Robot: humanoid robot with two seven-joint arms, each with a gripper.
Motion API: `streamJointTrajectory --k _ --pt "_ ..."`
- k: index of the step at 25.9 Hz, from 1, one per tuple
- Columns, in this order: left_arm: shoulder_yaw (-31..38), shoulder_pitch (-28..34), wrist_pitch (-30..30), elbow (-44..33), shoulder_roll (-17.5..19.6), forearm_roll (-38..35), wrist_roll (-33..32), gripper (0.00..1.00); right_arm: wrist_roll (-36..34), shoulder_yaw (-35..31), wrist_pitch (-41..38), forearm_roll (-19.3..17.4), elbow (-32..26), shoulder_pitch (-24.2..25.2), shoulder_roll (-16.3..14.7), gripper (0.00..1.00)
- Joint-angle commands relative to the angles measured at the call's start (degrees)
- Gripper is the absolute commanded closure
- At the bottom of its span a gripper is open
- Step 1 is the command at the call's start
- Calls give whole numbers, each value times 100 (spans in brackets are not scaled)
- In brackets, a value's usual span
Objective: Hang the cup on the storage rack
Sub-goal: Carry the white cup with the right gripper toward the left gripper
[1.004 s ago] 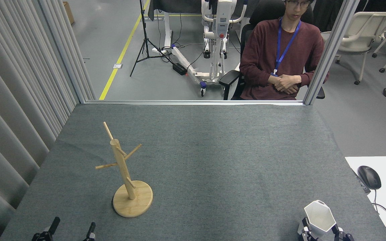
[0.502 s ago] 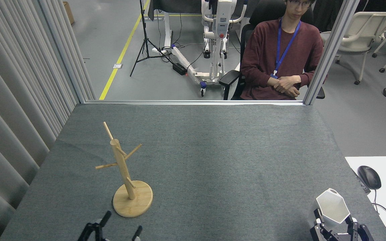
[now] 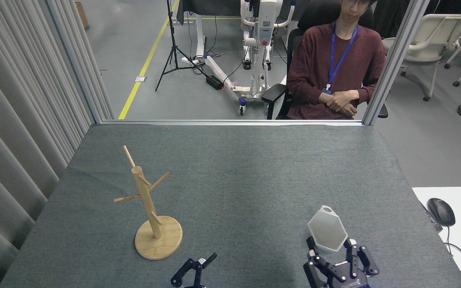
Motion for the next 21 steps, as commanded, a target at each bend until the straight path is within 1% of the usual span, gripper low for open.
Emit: streamJointTrajectory --k 1,4,9,11,17,19,21 --pt "-148 -9 35 25 -46 -124 -13 0 16 438 20 218 -179 63 246 43" --pt "-148 0 44 25 -46 -124 -13 0 7 816 29 438 -267 151 307 43" --pt "-140 26 53 16 -46 -133 -13 0 7 1247 90 552 -346 283 430 43" --pt "-122 26 53 16 -46 -133 -13 0 -2 1458 152 675 -364 335 422 43" --pt "-104 17 53 16 -46 -133 -13 0 -11 2064 415 772 -399 353 422 43" --pt "-96 17 53 16 -37 -133 -13 0 -11 2196 442 904 -425 388 404 43" --pt "-87 17 53 16 -37 -124 -13 0 -28 2275 450 930 -443 450 378 43"
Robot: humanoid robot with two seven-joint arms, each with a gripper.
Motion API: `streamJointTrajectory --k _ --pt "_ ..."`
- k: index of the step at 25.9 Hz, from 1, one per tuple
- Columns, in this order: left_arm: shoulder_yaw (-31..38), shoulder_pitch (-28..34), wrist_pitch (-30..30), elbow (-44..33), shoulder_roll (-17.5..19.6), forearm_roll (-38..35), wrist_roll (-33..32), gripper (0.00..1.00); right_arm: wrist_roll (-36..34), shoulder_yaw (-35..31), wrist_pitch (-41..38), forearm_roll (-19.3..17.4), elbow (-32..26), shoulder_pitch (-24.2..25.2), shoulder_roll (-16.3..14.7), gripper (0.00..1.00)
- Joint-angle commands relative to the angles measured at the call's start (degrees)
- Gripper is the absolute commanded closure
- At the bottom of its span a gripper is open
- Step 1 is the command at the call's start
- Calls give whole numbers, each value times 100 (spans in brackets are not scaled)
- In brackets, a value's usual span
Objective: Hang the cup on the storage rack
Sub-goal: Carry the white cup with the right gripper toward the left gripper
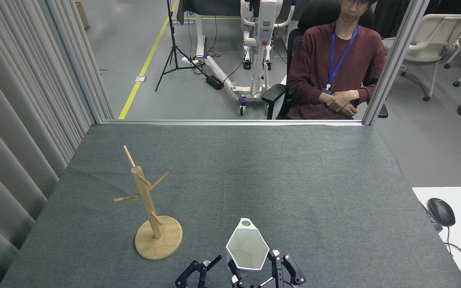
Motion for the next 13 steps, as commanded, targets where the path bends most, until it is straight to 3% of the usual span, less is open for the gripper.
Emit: streamJointTrajectory --k 1,13 --pt "22 -2 0 2 5 8 1 0 -21 182 27 74 -40 71 -34 43" --pt "31 -2 0 2 -4 61 -16 0 -56 534 142 83 -102 291 -131 42"
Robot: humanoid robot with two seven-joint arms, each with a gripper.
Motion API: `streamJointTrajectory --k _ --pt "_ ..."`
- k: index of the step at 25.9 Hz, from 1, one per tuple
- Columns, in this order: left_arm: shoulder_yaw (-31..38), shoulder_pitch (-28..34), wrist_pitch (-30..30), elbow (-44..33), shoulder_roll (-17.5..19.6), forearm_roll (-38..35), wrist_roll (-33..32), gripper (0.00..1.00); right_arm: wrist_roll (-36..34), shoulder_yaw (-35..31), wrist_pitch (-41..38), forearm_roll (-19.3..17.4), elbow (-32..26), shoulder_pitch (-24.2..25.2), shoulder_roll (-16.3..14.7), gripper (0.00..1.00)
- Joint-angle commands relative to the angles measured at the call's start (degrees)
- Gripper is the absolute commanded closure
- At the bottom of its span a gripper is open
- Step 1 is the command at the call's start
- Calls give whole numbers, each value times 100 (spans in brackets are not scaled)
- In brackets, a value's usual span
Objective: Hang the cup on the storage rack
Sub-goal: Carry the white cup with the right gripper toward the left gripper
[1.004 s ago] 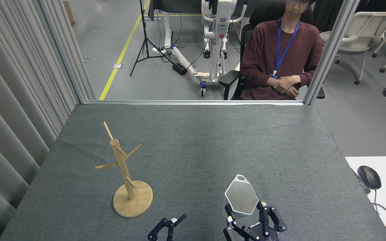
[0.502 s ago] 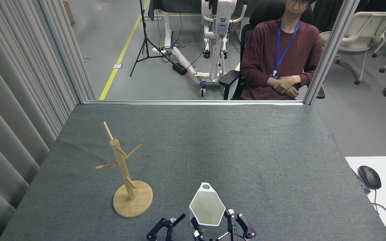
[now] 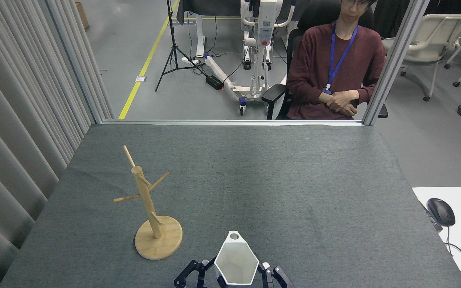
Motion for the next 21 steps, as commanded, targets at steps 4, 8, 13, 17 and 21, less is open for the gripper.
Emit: streamJointTrajectory --k 4,8,13,17,21 --pt "1 -9 -1 -22 0 11 1 0 0 249 92 103 0 25 -6 42" --pt "1 -9 -10 -40 17 11 1 0 0 346 118 138 0 25 -6 42" --pt "1 -17 -10 -49 35 11 1 1 0 364 145 138 0 25 -6 42" --pt "1 -17 -10 -57 44 2 1 29 0 355 145 138 0 25 -6 42" --pt "1 -17 -1 -57 53 2 -7 49 0 355 153 138 0 25 -6 41"
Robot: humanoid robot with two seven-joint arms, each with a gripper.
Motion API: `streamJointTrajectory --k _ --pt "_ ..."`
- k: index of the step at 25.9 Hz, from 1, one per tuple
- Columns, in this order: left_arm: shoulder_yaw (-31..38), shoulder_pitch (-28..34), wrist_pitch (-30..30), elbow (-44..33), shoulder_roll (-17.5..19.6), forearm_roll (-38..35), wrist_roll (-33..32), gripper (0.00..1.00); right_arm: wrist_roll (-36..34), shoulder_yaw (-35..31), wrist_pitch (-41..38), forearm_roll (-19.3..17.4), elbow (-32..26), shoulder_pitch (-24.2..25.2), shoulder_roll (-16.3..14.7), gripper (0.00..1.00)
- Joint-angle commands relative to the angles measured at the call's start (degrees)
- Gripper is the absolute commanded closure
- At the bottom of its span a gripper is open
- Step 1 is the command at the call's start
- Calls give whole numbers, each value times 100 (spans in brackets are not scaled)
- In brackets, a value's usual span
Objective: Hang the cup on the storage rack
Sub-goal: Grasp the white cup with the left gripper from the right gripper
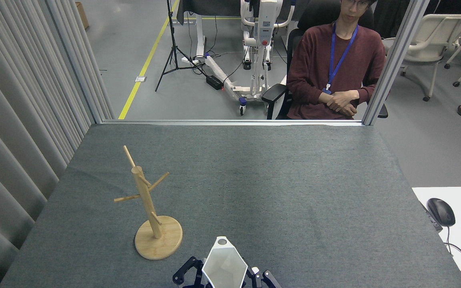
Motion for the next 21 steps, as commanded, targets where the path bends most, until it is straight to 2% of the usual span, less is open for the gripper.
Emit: streamJointTrajectory --k 1,3,4,12,16,18,21 --pt "-2 1 -32 -2 5 -3 6 49 43 -1 -1 1 1 -2 0 37" --pt "7 -8 -32 -2 -4 -3 6 49 -27 -10 122 1 9 -2 9 4" --pt "7 -8 -32 -2 -4 -3 6 49 -89 -1 175 1 9 -2 9 1" --pt "51 -17 -24 7 -4 -20 6 49 -247 -19 175 -26 -17 -19 17 1" --pt "51 -34 -24 7 -4 -20 -3 48 -748 -19 105 -122 -263 -19 17 1" --pt "60 -34 -24 16 5 -29 -3 48 -1152 -19 79 -403 -272 -63 61 1" --pt "60 -26 -24 -2 5 -38 -3 48 -1390 -142 219 -1335 -272 -256 167 1"
